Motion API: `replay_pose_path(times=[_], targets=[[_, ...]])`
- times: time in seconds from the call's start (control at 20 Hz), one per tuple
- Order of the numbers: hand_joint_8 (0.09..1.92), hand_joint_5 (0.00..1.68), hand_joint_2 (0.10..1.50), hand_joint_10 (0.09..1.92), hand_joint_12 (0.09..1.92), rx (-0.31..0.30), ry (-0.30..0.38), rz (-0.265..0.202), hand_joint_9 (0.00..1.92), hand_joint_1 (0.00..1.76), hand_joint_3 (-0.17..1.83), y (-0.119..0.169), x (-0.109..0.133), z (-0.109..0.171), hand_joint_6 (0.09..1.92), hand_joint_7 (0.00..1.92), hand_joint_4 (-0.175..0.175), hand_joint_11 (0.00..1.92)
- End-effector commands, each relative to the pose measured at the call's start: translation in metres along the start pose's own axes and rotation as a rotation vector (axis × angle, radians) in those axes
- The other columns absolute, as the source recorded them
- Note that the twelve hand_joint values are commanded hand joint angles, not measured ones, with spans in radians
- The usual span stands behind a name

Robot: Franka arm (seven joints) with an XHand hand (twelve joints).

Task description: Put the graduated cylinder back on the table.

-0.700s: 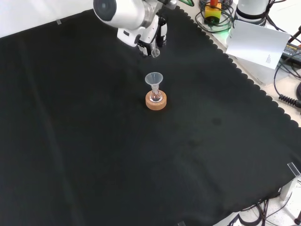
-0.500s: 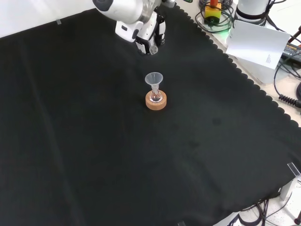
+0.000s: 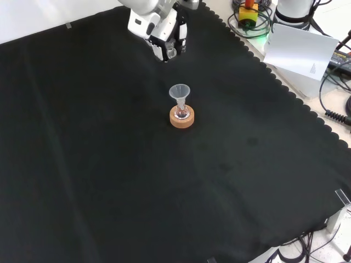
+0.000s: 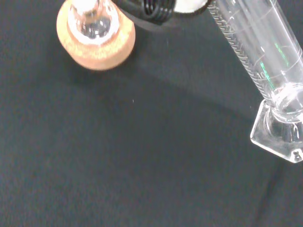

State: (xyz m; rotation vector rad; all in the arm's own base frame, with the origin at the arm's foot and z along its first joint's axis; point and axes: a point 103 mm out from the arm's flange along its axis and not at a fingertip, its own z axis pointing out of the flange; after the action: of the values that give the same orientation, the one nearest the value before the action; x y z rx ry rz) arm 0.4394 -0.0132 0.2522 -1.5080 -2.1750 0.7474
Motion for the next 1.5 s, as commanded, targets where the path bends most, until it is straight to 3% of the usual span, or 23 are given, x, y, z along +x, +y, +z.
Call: replay_pose_path(times=[0.05,0.55,0.85,1.5], targets=[[0.57,1.21,1.01,0.09,0.64,-0.166,0.099,-0.058,1.66,1.30,0.00,0.014,-0.016,0.003,0.61,1.27,-0.175,1.35],[0.57,1.21,1.01,0.09,0.64,-0.332,0.232,-0.107,1.66,1.30,0.00,0.039,-0.041,0.009,0.61,1.27,-0.175,1.35],[0.57,1.21,1.01,0.09,0.64,-0.386,0.288,-0.143,1.66,1.30,0.00,0.059,-0.045,0.019,0.61,1.27,-0.175,1.35],[0.57,1.21,1.01,0.09,0.64,-0.508,0.370,-0.149,1.65,1.30,0.00,0.079,-0.058,0.040,0.62,1.26,-0.175,1.35]])
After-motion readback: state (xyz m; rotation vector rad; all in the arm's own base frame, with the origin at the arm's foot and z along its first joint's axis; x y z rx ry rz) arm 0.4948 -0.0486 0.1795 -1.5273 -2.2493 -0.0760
